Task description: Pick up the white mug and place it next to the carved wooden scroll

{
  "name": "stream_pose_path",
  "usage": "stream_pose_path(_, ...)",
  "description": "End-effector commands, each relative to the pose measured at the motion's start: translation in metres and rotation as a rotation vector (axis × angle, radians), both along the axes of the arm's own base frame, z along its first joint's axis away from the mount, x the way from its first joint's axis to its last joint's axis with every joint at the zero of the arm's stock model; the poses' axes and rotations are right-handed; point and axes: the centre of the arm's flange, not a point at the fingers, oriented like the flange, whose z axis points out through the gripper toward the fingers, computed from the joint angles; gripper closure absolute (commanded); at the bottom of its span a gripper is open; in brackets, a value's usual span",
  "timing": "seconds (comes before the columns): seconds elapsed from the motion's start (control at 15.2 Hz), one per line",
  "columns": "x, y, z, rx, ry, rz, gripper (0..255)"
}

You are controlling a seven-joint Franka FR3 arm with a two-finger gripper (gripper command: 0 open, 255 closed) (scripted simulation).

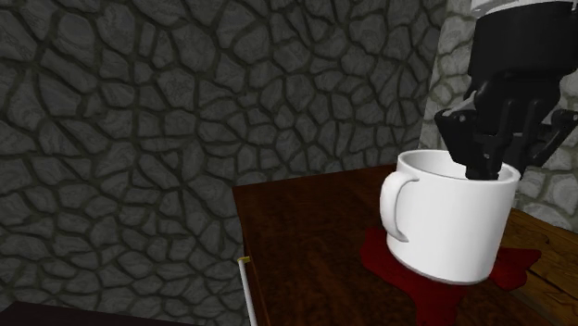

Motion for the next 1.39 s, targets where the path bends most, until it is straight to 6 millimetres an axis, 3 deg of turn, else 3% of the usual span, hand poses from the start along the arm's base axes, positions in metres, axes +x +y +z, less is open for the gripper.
stream_pose_path(0.0, -0.026, -0.01, 0.003, 0.0, 0.0, 0.002, 255)
stream_pose_path(0.4, -0.093, -0.043, 0.004, 0.0, 0.0, 0.002, 255)
stream_pose_path(1.32, -0.093, -0.043, -0.07, 0.0, 0.0, 0.002, 255)
